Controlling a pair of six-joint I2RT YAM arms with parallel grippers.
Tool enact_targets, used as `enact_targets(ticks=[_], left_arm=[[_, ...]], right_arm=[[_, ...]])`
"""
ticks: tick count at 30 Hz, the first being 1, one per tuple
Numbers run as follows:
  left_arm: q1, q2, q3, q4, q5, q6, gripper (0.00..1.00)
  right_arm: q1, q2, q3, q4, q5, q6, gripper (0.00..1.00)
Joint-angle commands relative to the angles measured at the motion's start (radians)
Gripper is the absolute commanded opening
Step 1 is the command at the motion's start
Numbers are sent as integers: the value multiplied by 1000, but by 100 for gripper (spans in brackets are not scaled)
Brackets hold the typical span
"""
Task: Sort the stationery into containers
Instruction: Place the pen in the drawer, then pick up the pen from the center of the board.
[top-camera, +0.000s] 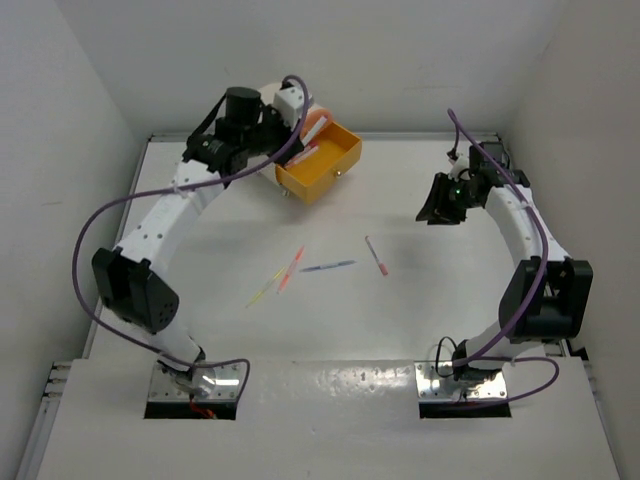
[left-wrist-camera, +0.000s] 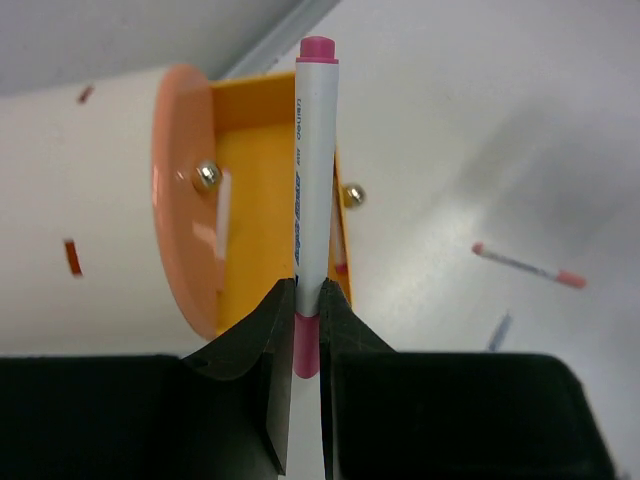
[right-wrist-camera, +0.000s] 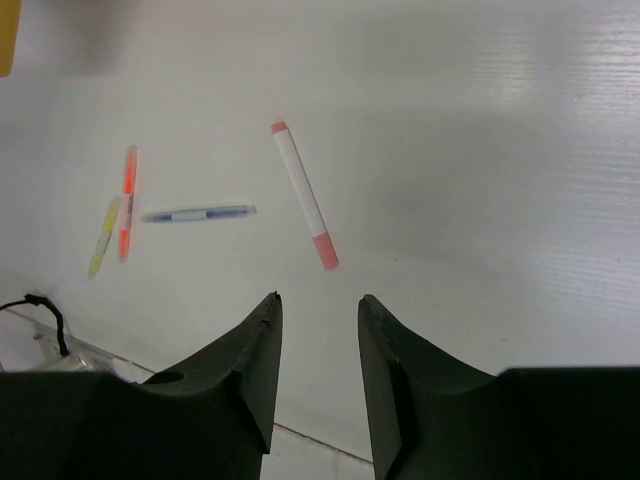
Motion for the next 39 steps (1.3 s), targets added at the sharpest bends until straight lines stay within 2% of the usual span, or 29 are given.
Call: enact_targets(ticks=[1,5,10,13,14,16,18,19,22,25,28,30,34,39], left_arm=[[-13,157,159,-69,-62,-24,0],[-12,296,346,-135,-77,-7,0],[-15,369,375,-111,-77,-15,0],[-16,388,378,-88,-63,-38,15],[-16,390,378,-81,-63,-44,27],[-15,386,388,-62,-62,-53,40],[-13,374,400,-54,-62,-56,46],[-15,367,414,-49,-62,-62,53],[-12,341,452,-60,-62,-78,58],[-7,282,516,-104,-59,-81,58],[22,166,465,-129,-59,-66,60],[63,91,350,-118,-65,-56,62],[131,-64,196,-121,-80,-61,66],[218,-120,122,-169,-86,-93,69]], right_arm=[[11,9,32,29,-12,-16,36],[18,21,43,33,-13,-18,36],[24,43,42,38,-15,-21,36],[39,63,55,41,-15,-32,36],[42,69,60,40,-12,-36,36],[72,87,71,38,-5,-43,35],[93,98,71,46,-2,-46,35],[103,109,69,47,4,-58,35],[151,136,71,50,42,-90,34],[218,169,91,30,123,-177,33],[289,205,120,-23,208,-272,32],[315,222,121,-60,242,-285,32],[349,247,103,-45,231,-250,36],[418,288,97,-28,300,-217,40]])
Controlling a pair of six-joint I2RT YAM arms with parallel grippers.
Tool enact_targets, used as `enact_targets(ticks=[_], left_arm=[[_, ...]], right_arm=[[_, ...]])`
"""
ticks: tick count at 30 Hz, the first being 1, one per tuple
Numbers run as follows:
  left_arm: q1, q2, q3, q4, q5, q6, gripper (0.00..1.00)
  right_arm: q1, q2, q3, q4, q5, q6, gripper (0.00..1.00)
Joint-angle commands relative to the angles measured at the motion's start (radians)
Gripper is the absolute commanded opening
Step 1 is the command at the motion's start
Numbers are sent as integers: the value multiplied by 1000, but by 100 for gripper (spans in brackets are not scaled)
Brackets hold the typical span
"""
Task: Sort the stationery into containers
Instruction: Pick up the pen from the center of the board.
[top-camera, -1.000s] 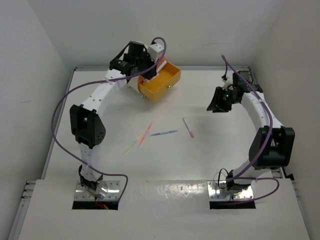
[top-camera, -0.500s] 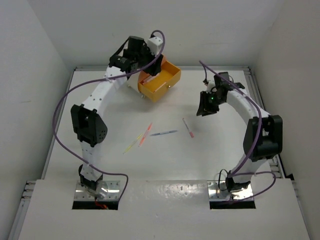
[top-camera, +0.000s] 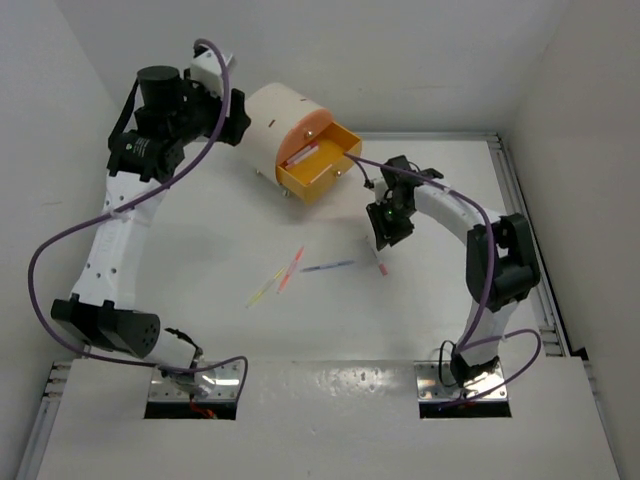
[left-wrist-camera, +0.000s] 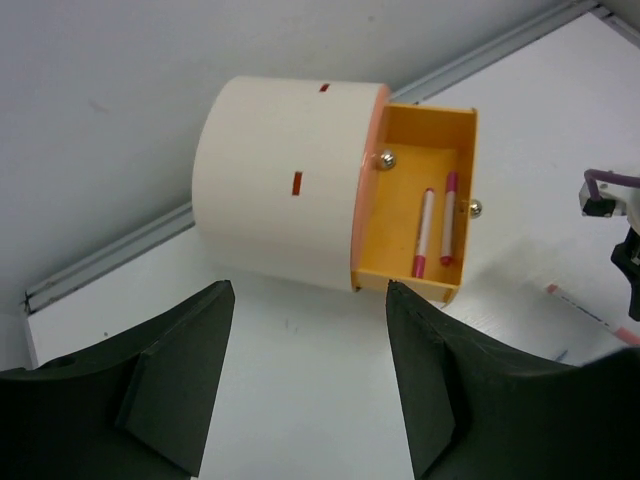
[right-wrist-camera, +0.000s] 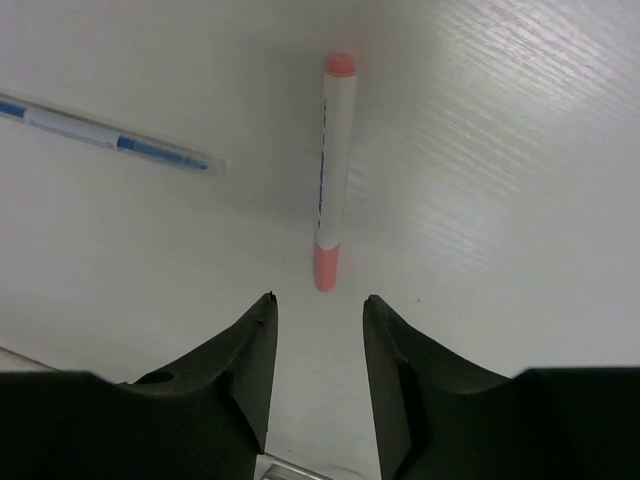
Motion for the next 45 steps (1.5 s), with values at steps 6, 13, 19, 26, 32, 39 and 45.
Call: enact_targets(ticks=[6,13,19,26,32,39,45], left_arm=[[77,-61,-180,30,28,-84,71],[105,-68,-203,37,60,-93,71],[119,-61,-206,44,85,-93,71],[140,-63,-212,58,135,-94,71],[143,-66,-215,61,131,-94,71],[146,-61,-221,71,146,-84,71],[151,-60,-226,100,161,-93,71]], right_arm=[[48,83,39,21,47,28,40],[58,155,89,26,66,24,39],[79,203,105,29,83,15,38],[84,218,89,43,133,12,34],[84,235,74,40,145,2,28],[85,230,43,46,149,-8,9],[102,119,31,12,120,-13,0]])
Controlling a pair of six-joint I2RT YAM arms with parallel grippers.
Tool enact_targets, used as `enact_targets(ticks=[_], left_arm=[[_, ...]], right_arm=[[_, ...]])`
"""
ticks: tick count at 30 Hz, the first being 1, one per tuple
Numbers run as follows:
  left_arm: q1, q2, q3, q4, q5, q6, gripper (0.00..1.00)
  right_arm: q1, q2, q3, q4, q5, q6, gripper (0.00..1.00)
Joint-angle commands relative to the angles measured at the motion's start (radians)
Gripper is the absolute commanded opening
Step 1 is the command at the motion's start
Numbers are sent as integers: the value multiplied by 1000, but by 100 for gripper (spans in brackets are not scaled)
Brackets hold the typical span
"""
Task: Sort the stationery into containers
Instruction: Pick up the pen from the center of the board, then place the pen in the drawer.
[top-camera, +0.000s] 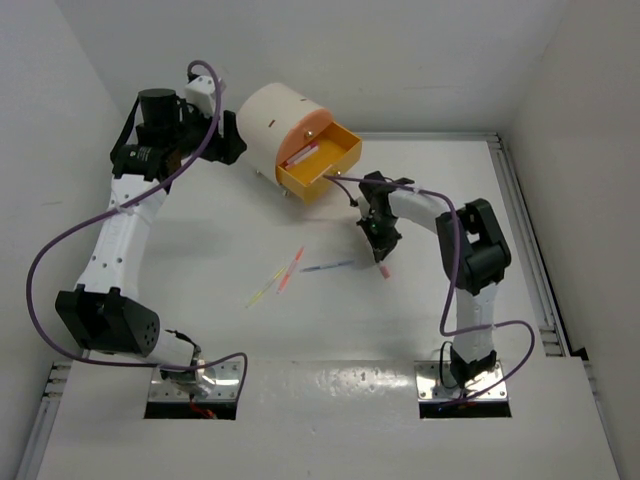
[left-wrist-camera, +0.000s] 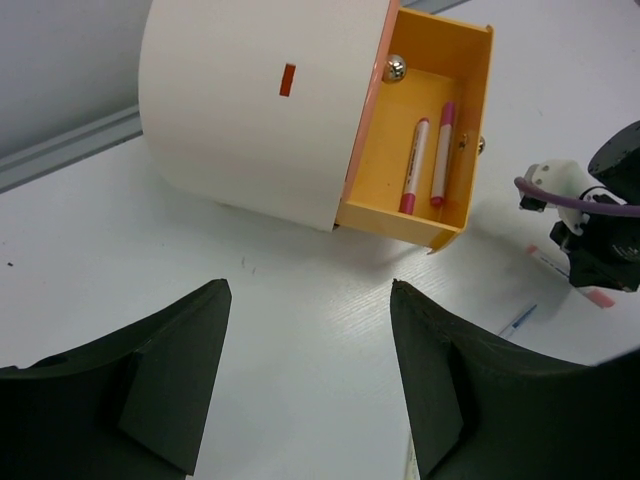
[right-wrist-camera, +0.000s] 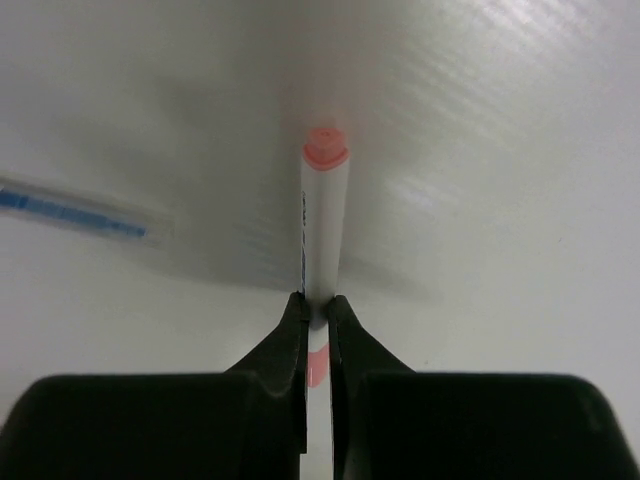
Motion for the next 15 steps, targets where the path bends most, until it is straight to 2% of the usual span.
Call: enact_targets(ticks=[1,7,10,15], left_arm=[[15,-37,-5,60,29,-7,71],[18,-22,-19,101,75,-62,71],[17,-14,-19,121,79,-73,71],[17,10,7,134,92,-73,71]], right_arm=[[5,-120,-5,-38,-36,-13,0],[-59,-310,51,-87,-227,30,0],[-90,-347,142,-67,-364,132,0],[-119,-341,260,187,-439,470,0]])
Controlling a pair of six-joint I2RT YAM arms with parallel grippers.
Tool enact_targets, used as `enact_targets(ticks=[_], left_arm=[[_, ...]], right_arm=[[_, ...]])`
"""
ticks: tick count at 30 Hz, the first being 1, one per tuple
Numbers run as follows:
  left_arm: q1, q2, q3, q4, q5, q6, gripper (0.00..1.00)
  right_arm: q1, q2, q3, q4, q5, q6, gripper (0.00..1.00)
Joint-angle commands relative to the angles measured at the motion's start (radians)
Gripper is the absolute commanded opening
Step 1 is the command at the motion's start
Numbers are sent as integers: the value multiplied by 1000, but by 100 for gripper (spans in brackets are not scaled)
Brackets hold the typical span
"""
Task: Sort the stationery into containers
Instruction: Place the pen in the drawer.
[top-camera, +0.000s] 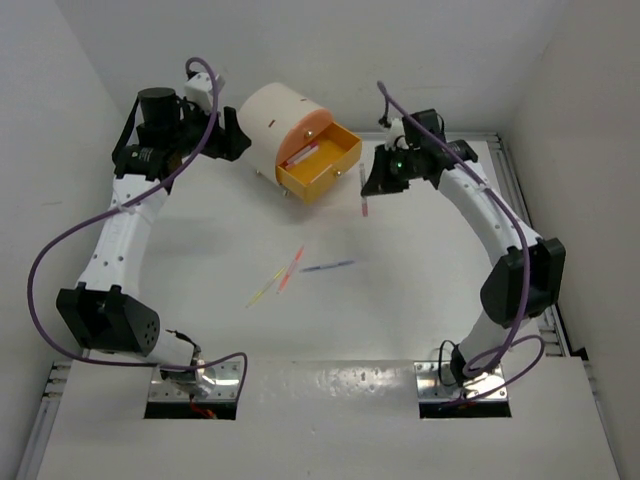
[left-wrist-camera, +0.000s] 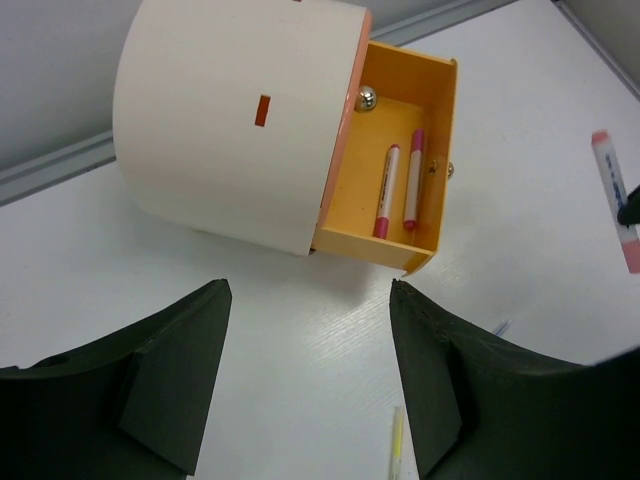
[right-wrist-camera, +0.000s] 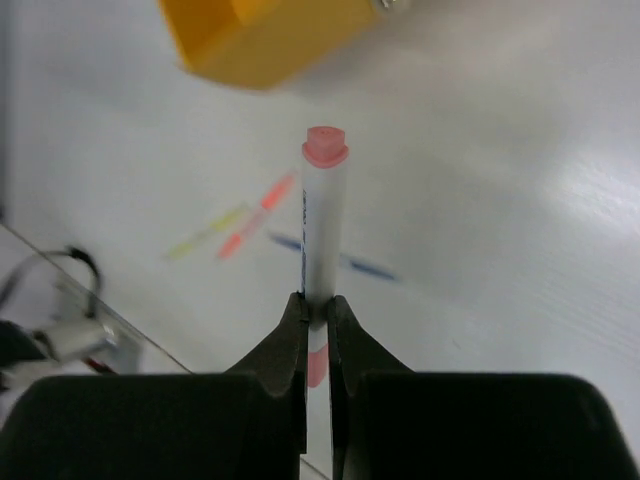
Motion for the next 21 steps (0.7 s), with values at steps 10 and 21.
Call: enact_targets(ticks=[10,21], left_arm=[[-4,81,90,86,-3,24,70],[-27,188,193,147,28,-13,70]], right_arm=[[16,303,383,361,-80,574,0],[27,468,519,470,-55,646,0]])
